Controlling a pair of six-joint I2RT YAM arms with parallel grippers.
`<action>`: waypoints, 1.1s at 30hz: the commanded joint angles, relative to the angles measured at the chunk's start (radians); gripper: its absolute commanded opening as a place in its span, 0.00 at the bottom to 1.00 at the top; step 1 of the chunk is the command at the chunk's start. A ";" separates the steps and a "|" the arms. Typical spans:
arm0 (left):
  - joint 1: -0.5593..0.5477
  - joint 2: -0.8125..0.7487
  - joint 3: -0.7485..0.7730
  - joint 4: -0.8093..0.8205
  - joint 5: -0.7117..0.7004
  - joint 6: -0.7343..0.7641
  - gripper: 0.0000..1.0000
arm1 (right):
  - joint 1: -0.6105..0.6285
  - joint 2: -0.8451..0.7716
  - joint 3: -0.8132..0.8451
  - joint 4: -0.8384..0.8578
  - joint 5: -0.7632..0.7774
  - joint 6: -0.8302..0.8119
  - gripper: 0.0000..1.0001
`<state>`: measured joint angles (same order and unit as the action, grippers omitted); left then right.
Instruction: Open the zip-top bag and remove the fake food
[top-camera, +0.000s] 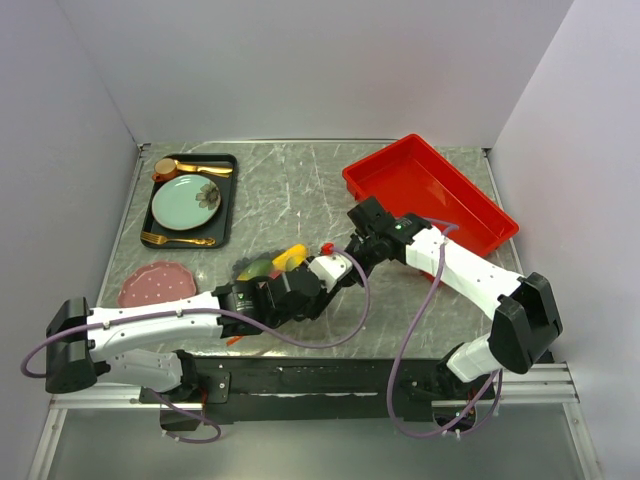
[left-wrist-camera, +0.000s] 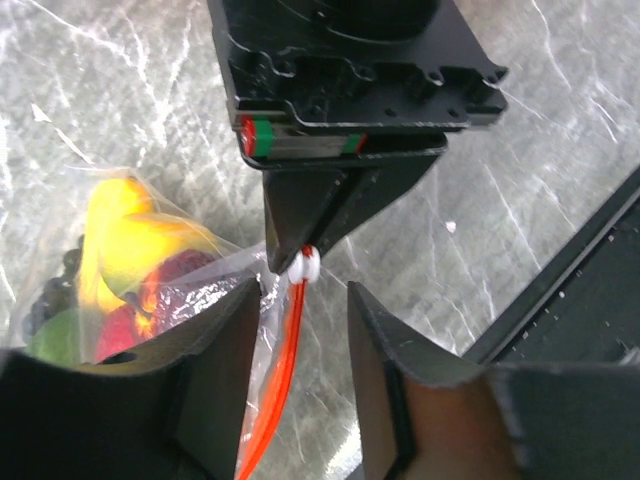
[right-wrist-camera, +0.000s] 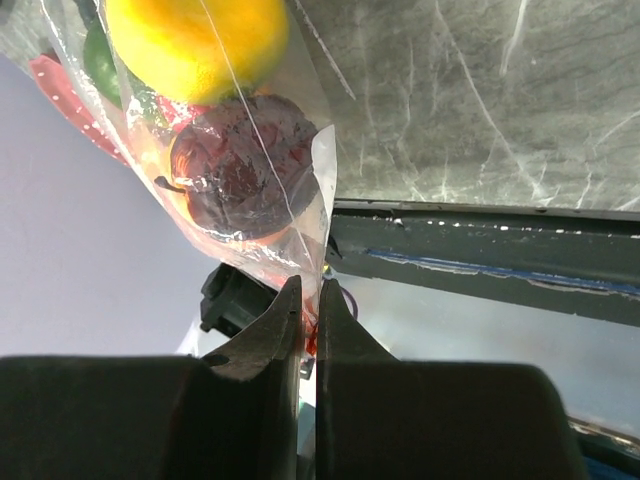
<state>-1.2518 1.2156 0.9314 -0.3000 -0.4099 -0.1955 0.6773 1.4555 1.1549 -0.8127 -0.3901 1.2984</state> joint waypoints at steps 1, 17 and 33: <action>-0.008 0.016 0.003 0.055 -0.058 0.019 0.44 | 0.008 -0.004 0.058 -0.025 -0.030 0.027 0.00; -0.017 0.044 -0.011 0.099 -0.116 0.007 0.07 | 0.008 -0.023 0.054 -0.025 -0.046 0.056 0.00; -0.031 -0.067 -0.114 0.033 -0.061 -0.125 0.01 | -0.067 -0.083 -0.006 0.017 -0.050 0.084 0.00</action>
<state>-1.2728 1.1816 0.8513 -0.1902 -0.4759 -0.2527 0.6563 1.4437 1.1511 -0.8192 -0.4515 1.3716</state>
